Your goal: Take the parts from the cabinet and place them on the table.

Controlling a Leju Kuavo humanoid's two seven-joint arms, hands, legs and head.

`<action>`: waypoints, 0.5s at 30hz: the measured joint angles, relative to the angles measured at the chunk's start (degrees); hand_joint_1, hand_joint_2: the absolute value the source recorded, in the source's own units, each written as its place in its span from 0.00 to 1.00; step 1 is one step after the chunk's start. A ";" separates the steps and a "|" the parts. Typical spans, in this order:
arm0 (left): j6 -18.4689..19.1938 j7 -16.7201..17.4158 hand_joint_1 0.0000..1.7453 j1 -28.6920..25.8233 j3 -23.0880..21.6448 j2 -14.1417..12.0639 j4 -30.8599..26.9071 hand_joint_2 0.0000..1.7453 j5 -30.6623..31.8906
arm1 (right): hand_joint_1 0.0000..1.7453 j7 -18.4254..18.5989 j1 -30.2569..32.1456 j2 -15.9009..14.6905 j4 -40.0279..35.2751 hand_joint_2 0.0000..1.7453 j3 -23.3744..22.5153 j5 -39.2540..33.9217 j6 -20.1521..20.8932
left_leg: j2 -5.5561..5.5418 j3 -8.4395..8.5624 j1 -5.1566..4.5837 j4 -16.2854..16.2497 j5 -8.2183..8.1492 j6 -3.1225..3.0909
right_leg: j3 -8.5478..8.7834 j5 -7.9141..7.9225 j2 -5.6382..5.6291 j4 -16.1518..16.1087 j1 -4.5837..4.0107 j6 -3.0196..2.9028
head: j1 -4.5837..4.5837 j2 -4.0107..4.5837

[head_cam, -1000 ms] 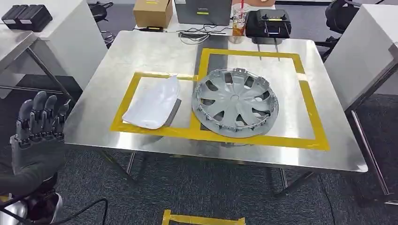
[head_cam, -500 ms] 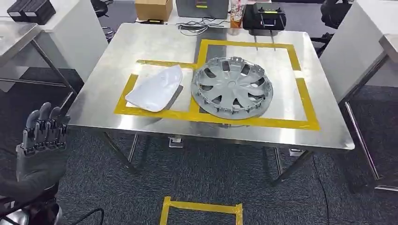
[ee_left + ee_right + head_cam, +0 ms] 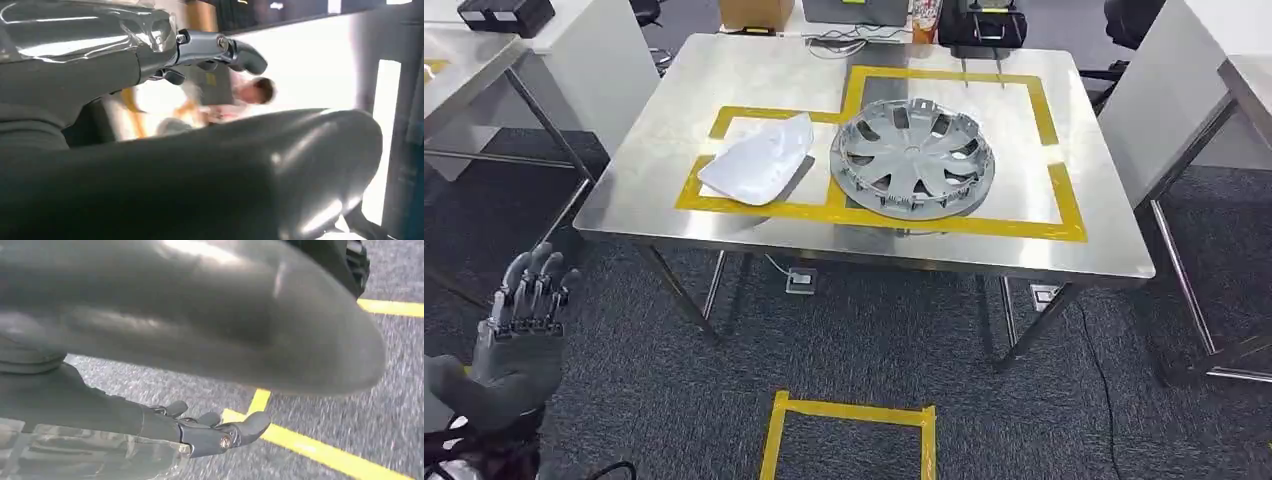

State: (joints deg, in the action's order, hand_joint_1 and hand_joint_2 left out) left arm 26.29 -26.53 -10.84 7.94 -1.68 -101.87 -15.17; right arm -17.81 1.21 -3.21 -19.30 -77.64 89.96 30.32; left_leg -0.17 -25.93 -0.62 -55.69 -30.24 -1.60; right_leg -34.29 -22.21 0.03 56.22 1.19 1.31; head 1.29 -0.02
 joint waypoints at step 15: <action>-10.20 5.35 0.00 6.96 4.24 -5.95 68.30 0.00 21.87 | 0.00 1.68 -0.72 -2.18 4.50 0.00 -2.51 0.04 -3.41 | 1.41 -11.56 0.38 -1.73 10.10 0.58 | 8.61 -9.31 -0.28 -0.10 -0.32 0.15 | -0.26 0.02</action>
State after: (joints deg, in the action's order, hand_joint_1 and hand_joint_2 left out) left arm 16.09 -21.18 -3.88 12.17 -7.63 -33.57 6.71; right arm -16.13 0.49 -5.40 -14.80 -80.15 90.01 26.91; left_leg 1.24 -37.49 -0.24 -57.41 -20.14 -1.02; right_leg -25.68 -31.53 -0.25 56.12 0.88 1.46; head 1.03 0.00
